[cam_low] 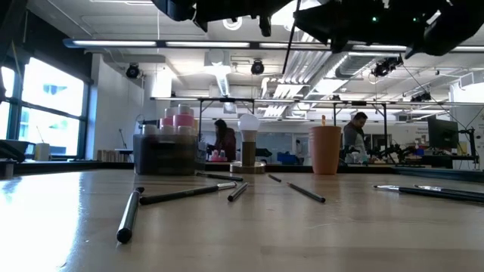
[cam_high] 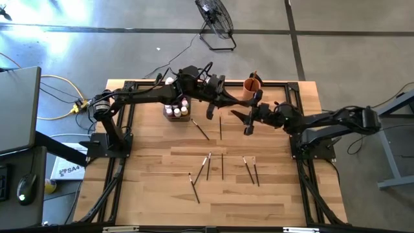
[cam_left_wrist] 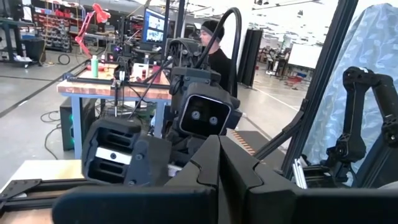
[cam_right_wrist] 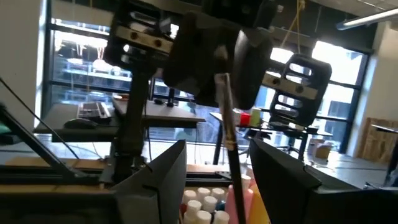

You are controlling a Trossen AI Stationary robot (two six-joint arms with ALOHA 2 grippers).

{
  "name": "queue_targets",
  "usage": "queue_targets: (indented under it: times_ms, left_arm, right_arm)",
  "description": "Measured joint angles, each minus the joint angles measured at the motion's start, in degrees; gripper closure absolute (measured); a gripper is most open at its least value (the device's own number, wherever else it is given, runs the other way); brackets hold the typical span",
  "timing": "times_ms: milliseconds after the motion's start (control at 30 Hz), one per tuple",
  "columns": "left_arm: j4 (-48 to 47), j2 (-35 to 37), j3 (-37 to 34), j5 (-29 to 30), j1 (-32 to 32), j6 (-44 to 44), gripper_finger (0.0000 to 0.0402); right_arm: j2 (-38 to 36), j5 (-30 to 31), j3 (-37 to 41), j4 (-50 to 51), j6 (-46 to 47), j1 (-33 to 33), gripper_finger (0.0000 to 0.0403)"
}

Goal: Pick & Place Paint Supplies
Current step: Put the silver paintbrush into the orange cup

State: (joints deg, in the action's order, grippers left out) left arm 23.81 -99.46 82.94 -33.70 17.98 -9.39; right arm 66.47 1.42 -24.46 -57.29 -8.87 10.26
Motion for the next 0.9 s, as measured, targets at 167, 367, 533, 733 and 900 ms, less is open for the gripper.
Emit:
queue_targets:
  times_ms: [167,367,533,733,900]
  left_arm:
    - [-0.6,0.0,0.0,-0.2,0.0,-0.1,0.0401]
    - [-1.8,0.0,0.0,-0.2,0.0,-0.1,0.0401]
    - [-1.7,0.0,0.0,-0.2,0.0,0.0,0.0401]
    - [-1.7,0.0,0.0,-0.2,0.0,0.1,0.0401]
    - [-1.7,0.0,0.0,-0.2,0.0,0.1,0.0401]
  right_arm:
    - [1.2,0.0,-0.5,-0.5,-0.4,0.0,0.0231]
    - [1.2,0.1,-0.5,-0.9,-0.3,0.0,0.0246]
    - [1.2,0.0,-0.5,-1.4,-0.3,0.0,0.0300]
    - [1.2,-1.7,-0.5,-1.4,-0.2,0.0,0.0359]
    - [1.2,-1.7,-0.5,-1.4,-0.2,-0.4,0.0390]
